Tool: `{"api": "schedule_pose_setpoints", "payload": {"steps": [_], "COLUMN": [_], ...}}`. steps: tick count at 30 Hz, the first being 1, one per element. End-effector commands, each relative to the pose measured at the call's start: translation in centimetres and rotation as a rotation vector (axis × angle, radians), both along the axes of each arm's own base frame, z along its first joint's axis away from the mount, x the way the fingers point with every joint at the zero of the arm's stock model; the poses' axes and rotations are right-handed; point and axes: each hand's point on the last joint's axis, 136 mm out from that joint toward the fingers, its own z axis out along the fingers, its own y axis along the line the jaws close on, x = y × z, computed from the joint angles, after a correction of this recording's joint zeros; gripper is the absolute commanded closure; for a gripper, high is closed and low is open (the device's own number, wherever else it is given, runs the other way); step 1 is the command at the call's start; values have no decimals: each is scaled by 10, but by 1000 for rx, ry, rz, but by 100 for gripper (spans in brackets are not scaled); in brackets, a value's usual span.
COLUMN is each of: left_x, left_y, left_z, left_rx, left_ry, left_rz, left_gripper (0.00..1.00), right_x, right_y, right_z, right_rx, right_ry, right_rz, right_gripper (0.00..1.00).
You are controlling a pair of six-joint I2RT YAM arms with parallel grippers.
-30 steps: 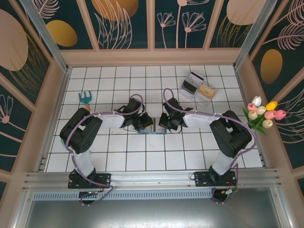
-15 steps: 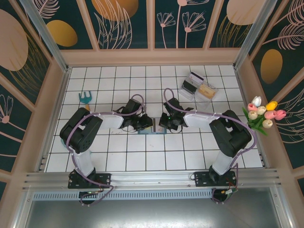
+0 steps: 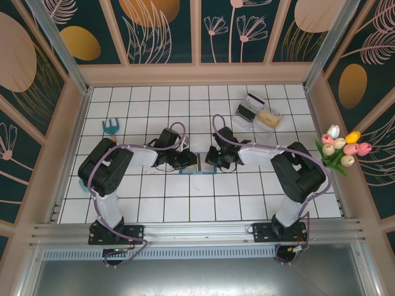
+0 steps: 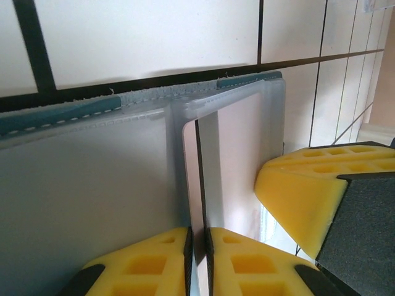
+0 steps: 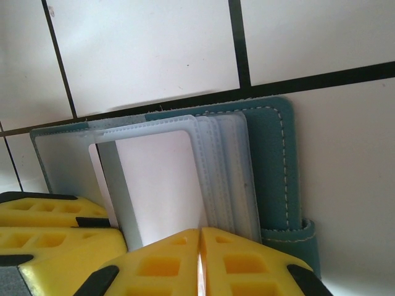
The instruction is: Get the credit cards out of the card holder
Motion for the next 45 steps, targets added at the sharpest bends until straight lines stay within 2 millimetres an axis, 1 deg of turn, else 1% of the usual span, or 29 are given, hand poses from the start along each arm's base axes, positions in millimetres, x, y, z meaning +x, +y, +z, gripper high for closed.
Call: {"api": "schedule_pose_setpoints", "payload": {"steps": [1,6,10,13,15,20,25,30,32,36,38,39,40,42,45], "left_x": [-5,-3,-1,0,2,2,-3,-4,-3,-9,-12,-14,-12,-11,-7], "left_y": [-1,7,13,15,16,23,29,37,43,54,57,58,58,59,62], "left_z": [-9,-10,-6,-2,-1,-2,-5,-4,-3,-3,0,-2,10,20,36], "left_rx": [-7,-4,-20,-33,-36,-17,12,44,76,134,143,151,142,143,156], "left_ry": [2,3,-8,-17,-20,-18,-15,-19,-21,-21,-23,-13,-42,-62,-100], "left_rz": [-35,-14,-6,-9,-6,-5,-13,-5,12,23,24,26,30,35,37], "left_gripper": [84,91,94,99,100,100,100,100,100,100,100,100,100,100,100], "right_x": [-25,-26,-28,-30,-30,-31,-28,-24,-24,-21,-19,-18,-16,-10,2], "right_y": [-17,-23,-27,-31,-34,-40,-43,-42,-40,-36,-32,-30,-26,-16,6], "right_z": [-35,-40,-45,-48,-51,-53,-48,-43,-43,-39,-35,-33,-29,-15,17], "right_rx": [-86,-117,-148,-167,-183,-208,-205,-200,-192,-173,-155,-145,-128,-82,40], "right_ry": [108,117,128,138,140,142,130,120,119,114,105,101,92,56,-22], "right_rz": [23,16,16,14,8,-5,-19,-18,-17,-13,-7,-5,4,24,78], "right_gripper": [88,88,88,88,88,88,88,88,88,88,88,88,88,87,84]}}
